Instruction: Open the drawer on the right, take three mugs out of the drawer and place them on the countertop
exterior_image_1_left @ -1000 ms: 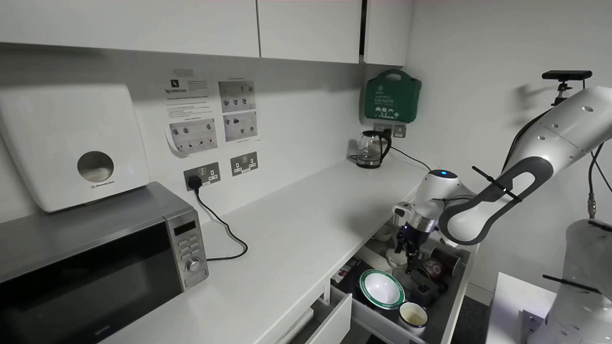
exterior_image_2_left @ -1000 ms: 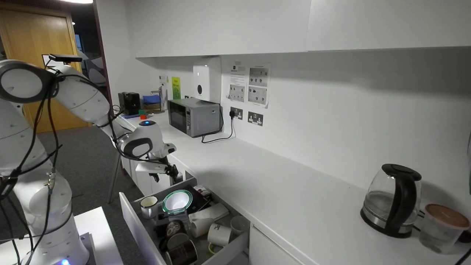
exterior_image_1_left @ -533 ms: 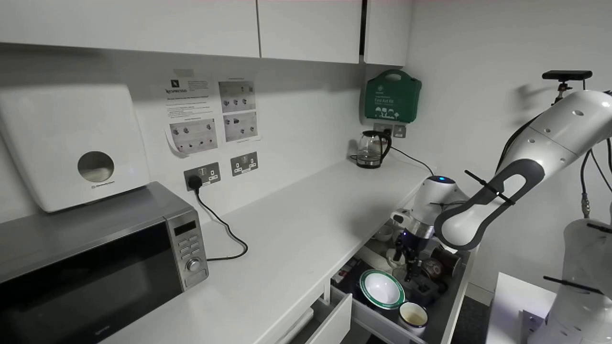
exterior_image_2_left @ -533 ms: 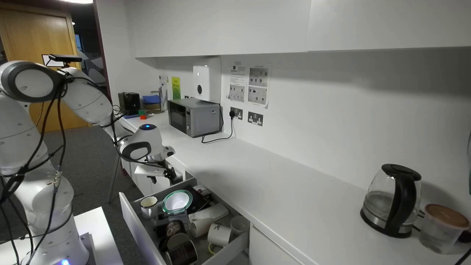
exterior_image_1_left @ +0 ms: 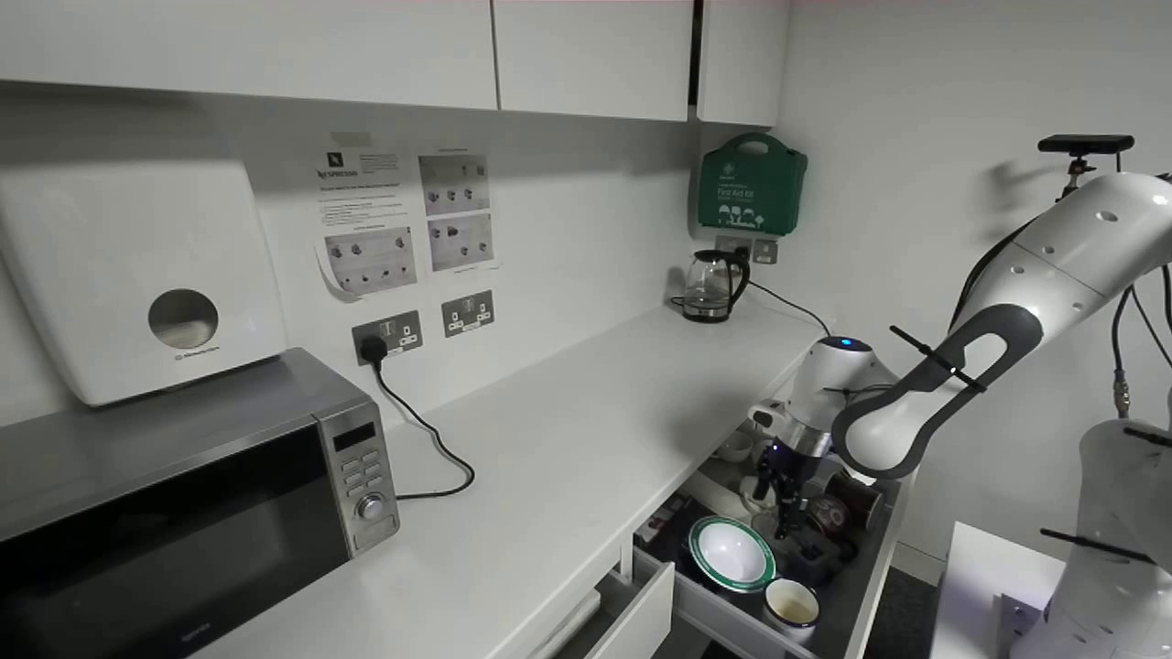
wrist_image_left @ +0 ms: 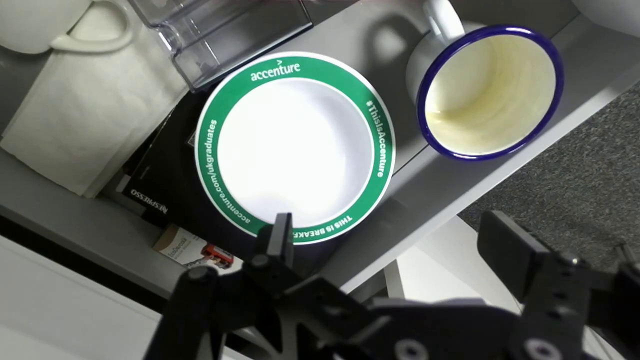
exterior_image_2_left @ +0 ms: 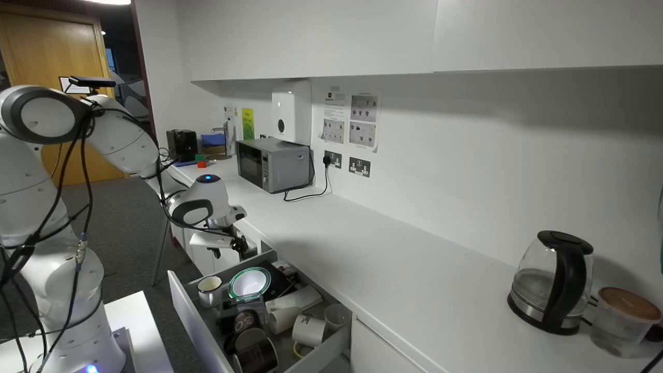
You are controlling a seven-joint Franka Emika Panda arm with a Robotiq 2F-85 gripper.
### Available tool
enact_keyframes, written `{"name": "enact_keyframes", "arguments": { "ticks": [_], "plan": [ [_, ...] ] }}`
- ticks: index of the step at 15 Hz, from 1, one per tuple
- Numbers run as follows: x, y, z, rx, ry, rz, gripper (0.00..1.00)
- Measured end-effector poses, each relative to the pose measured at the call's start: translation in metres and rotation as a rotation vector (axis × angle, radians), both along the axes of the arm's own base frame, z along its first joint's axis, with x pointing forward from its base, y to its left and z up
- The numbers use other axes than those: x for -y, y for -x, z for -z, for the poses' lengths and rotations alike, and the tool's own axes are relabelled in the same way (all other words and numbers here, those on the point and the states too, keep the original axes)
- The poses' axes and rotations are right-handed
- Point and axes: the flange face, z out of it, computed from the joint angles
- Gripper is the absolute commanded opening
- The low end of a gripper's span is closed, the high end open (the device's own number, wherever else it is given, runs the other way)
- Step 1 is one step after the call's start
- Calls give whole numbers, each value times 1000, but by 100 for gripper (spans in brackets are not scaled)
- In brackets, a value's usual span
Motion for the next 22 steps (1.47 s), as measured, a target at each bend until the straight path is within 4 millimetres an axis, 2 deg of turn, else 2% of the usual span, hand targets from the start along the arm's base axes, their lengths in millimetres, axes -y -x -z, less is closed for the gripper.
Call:
{"name": "enact_keyframes", "arguments": {
  "ticks": [14, 22],
  "plan": [
    [0, 0, 2, -5, 2, 0, 100],
    [11, 3, 24, -57, 17, 4, 100]
  ]
}}
